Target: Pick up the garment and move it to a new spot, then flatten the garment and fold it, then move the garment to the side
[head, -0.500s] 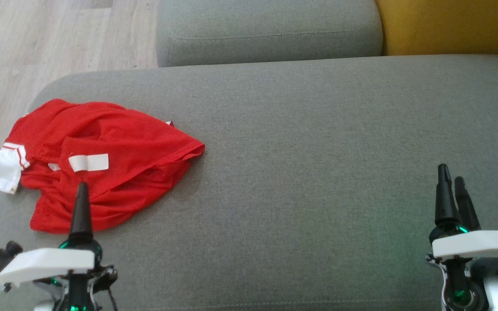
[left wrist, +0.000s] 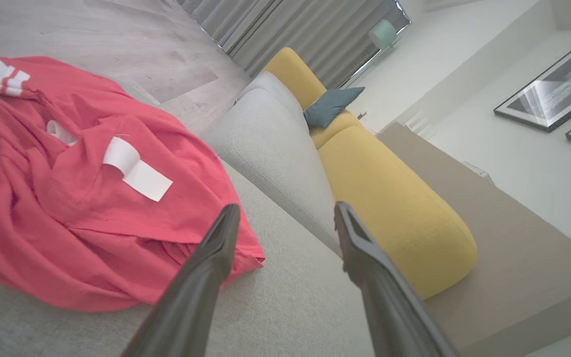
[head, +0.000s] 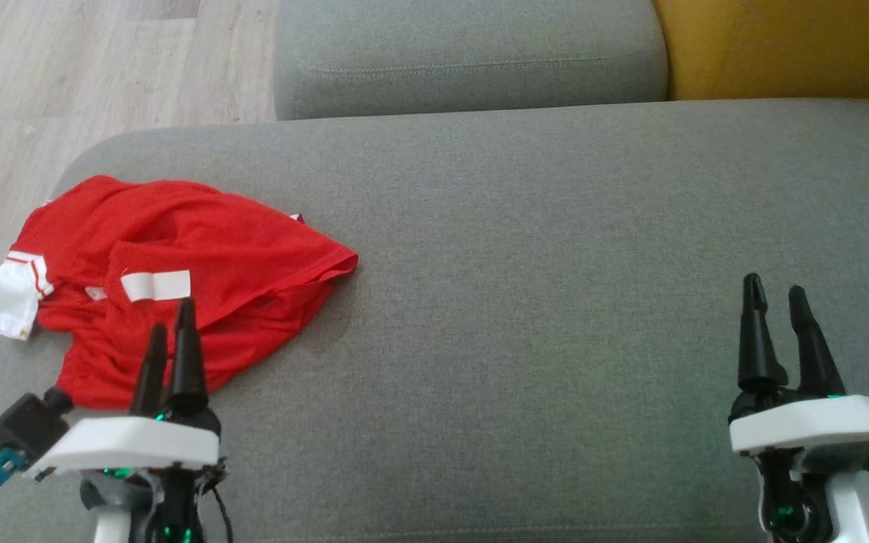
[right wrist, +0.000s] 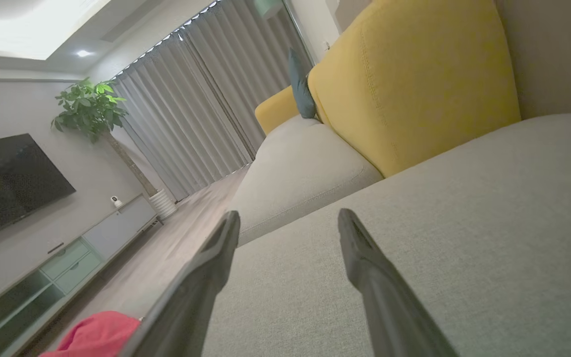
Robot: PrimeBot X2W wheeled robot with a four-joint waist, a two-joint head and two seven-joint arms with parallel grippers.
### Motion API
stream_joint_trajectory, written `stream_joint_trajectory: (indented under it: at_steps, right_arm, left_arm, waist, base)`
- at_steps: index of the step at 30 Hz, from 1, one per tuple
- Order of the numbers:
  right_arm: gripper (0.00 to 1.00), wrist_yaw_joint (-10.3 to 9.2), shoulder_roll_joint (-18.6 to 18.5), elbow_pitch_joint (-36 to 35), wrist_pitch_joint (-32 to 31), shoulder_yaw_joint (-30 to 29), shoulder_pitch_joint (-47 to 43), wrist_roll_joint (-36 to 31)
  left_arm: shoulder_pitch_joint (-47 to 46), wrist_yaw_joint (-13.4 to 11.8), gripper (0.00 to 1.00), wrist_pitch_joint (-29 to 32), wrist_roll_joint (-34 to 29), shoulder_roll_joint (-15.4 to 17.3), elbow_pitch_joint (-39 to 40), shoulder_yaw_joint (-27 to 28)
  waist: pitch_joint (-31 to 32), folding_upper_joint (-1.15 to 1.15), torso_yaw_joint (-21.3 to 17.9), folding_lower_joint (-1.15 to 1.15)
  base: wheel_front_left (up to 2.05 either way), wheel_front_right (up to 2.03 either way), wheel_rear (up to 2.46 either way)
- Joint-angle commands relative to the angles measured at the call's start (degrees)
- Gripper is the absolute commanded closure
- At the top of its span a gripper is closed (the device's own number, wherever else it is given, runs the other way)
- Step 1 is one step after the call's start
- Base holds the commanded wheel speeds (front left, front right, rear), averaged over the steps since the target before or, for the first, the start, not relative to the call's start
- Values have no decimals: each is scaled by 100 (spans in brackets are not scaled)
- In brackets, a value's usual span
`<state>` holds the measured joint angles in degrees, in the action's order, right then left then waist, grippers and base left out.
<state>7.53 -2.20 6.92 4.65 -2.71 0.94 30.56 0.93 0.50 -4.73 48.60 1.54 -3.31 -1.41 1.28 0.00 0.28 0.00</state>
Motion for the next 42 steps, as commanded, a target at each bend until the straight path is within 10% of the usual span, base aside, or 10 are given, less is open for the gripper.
stream_joint_trajectory:
  at_steps: [1,33,42]
  right_arm:
    - [0,-2,-42,-250,92,100,283,-290]
    - [0,-3,-56,68,615,394,84,-2737]
    - [0,-4,-60,178,767,443,64,-2281]
  left_arm:
    - [-226,-46,0,-92,-295,81,269,21]
    - [-304,-1011,0,-611,-3418,735,29,-1617]
    - [-208,-1238,0,-761,-3313,582,222,-1551]
  waist:
    - [8,0,-5,0]
    - [46,0,-11,0]
    - [73,0,-9,0]
  base:
    - [0,0,0]
    - [0,0,0]
    - [0,0,0]
